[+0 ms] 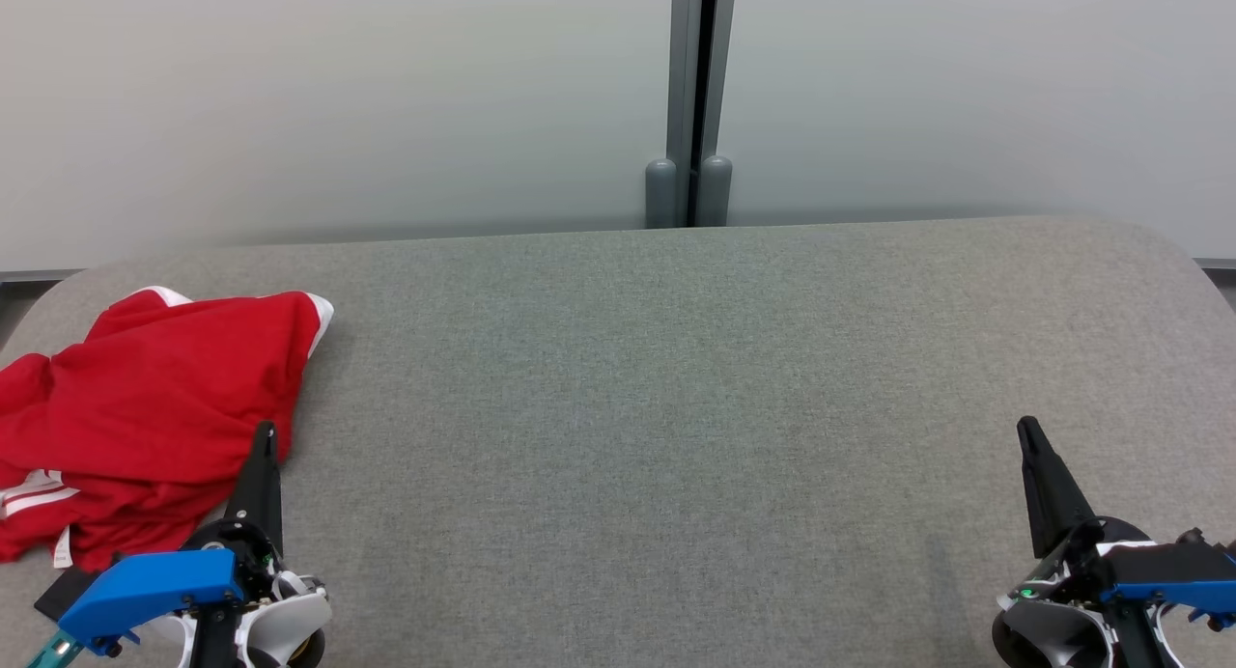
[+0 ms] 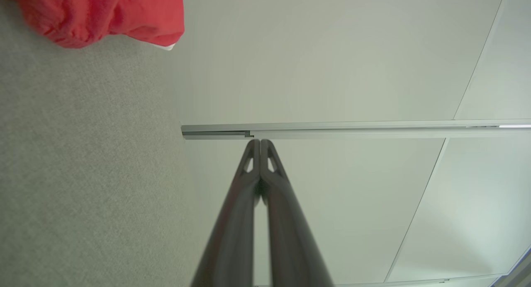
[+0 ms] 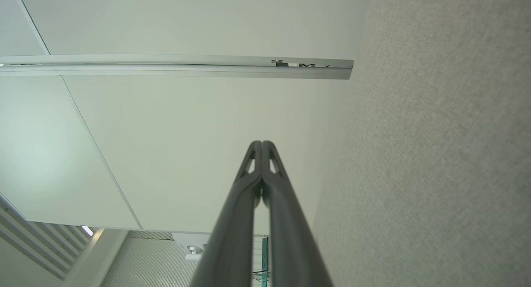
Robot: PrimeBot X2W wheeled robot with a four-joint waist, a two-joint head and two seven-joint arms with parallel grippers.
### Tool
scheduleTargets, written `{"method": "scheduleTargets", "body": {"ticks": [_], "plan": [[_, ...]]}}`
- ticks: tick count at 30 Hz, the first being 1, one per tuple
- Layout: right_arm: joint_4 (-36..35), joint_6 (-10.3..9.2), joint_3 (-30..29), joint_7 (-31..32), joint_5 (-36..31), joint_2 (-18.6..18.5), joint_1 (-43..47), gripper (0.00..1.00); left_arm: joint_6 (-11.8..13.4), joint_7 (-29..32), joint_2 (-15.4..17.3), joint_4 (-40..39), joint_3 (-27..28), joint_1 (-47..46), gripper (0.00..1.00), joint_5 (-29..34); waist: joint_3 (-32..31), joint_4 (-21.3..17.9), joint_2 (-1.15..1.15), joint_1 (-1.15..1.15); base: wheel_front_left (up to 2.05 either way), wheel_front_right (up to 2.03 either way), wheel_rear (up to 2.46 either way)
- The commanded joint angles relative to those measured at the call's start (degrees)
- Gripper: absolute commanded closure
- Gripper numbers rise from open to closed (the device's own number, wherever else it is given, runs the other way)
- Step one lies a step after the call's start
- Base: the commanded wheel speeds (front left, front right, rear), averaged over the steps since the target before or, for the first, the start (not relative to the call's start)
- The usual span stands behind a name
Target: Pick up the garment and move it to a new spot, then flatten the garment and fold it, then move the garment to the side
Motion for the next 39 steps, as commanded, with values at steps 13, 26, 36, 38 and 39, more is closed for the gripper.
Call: {"method": "scheduleTargets", "body": {"ticks": [13, 26, 36, 38, 39], "plan": [[0.09, 0.02, -0.06, 0.12, 0.16, -0.01, -0.82, 1.0, -0.19, 0.18, -0.14, -0.26, 0.02, -0.53, 1.0, -0.16, 0.0, 0.0, 0.0, 0.0, 0.0, 0.0, 0.0], [0.09, 0.02, -0.06, 0.12, 0.16, -0.01, -0.82, 1.0, -0.19, 0.18, -0.15, -0.26, 0.02, -0.53, 1.0, -0.16, 0.0, 0.0, 0.0, 0.0, 0.0, 0.0, 0.0], [0.09, 0.02, -0.06, 0.12, 0.16, -0.01, -0.83, 1.0, -0.19, 0.18, -0.15, -0.26, 0.02, -0.53, 1.0, -0.16, 0.0, 0.0, 0.0, 0.0, 0.0, 0.0, 0.0], [0.09, 0.02, -0.06, 0.12, 0.16, -0.01, -0.83, 1.0, -0.19, 0.18, -0.15, -0.26, 0.02, -0.53, 1.0, -0.16, 0.0, 0.0, 0.0, 0.0, 0.0, 0.0, 0.0], [0.09, 0.02, -0.06, 0.12, 0.16, -0.01, -0.83, 1.0, -0.19, 0.18, -0.15, -0.26, 0.02, -0.53, 1.0, -0.16, 0.0, 0.0, 0.0, 0.0, 0.0, 0.0, 0.0]]}}
